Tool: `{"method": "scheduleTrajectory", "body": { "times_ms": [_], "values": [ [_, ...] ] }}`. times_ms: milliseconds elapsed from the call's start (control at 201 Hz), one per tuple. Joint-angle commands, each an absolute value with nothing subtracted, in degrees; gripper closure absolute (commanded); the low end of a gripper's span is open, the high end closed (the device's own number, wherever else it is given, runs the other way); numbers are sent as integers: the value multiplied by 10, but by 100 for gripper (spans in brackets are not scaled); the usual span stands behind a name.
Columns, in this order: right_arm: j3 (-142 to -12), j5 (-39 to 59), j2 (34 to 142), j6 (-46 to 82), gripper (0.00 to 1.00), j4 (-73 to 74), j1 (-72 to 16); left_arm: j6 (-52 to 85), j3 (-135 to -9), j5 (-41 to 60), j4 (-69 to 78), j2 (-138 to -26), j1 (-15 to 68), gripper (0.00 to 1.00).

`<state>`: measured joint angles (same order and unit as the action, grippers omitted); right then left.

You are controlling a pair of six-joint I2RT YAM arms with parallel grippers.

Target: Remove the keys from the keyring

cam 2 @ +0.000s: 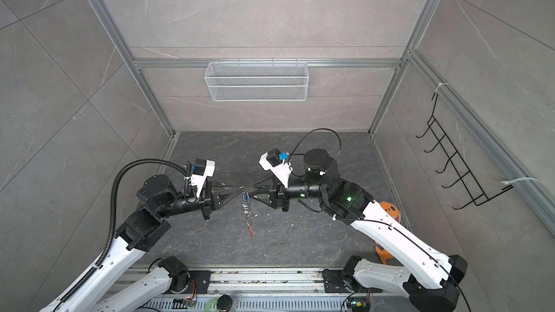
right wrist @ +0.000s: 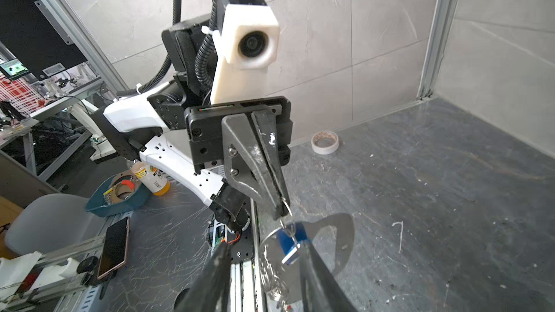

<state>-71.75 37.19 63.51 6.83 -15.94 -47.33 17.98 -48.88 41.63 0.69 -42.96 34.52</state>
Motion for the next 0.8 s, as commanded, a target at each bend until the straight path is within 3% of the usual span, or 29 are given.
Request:
{"method": "scheduleTrajectory", "body": {
  "times_ms": [0,448,792],
  "values": [
    [-691,360,630,98,58,-67,-474,225,-479,402,161,-414,346,100],
    [-664,365,631,135,55,19,-475,267,-467,470,252,-428,346,100],
    [-667,430,647,167,63,55,-475,266,-464,463,251,-431,347,100]
  ]
}}
